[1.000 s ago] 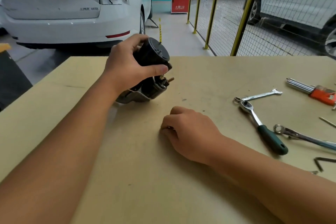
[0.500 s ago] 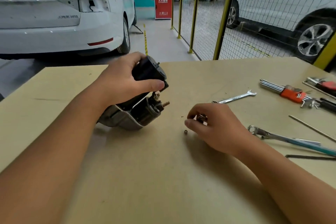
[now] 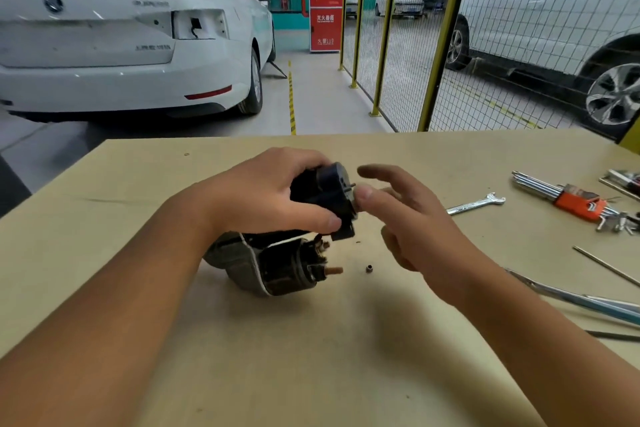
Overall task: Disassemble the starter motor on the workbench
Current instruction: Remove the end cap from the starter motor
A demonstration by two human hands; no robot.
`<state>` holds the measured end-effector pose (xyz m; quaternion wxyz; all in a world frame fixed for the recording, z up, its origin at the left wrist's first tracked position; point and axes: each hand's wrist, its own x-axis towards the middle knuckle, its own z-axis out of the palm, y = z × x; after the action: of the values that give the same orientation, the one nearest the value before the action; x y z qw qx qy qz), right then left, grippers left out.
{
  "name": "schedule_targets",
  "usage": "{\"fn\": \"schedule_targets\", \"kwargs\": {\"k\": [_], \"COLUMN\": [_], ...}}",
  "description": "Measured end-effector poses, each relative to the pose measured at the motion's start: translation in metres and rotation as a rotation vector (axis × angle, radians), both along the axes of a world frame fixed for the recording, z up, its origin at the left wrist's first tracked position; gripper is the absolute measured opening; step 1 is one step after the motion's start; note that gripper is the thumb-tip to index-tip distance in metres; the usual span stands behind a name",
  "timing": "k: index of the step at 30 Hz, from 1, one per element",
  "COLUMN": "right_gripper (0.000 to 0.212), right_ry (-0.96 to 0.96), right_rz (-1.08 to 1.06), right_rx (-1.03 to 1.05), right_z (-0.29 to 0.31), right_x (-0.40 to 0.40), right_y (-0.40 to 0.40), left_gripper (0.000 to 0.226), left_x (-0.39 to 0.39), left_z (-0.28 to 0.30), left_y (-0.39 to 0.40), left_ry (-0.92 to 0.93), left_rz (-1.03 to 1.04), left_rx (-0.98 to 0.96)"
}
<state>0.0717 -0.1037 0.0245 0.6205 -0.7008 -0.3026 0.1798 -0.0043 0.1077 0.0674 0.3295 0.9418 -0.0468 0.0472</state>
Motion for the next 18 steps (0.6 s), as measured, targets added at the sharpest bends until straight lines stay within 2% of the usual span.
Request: {"fn": "schedule_targets", "kwargs": {"k": [3,6,8,11,18], "right_gripper": [0.046,0.052,0.055,0.047,0.042], "right_ry": [0.054,0.093,0.068,0.024,0.027], "right_rz": [0.038,0.043,-0.021,-0.098,-0.12], "right_rx": [0.017,0.033,0.016,0.018,0.049], "right_z": [0.001,-0.001,-0.003,-0.008,-0.011], "right_x": [-0.003,-0.005,-0.004,-0.007,-0.013], "right_y": [0.006,0.008,0.011,0.014,0.011], "left_gripper": [0.04,0.041,0.044,0.045,0.048], "left_x": [0.0,0.0,0.0,0.0,-0.004], "left_z": [0.001,0.002,0.001,0.001,0.003], "left_y": [-0.007,-0.013,-0.017,-0.019,-0.015], "left_ry": [0.028,0.048,0.065,0.072,0.109], "left_rz": [-0.047,-0.068,-0.082,-0.092,-0.114], "left_rx": [0.014,0.034,0.037,0.003,-0.067]}}
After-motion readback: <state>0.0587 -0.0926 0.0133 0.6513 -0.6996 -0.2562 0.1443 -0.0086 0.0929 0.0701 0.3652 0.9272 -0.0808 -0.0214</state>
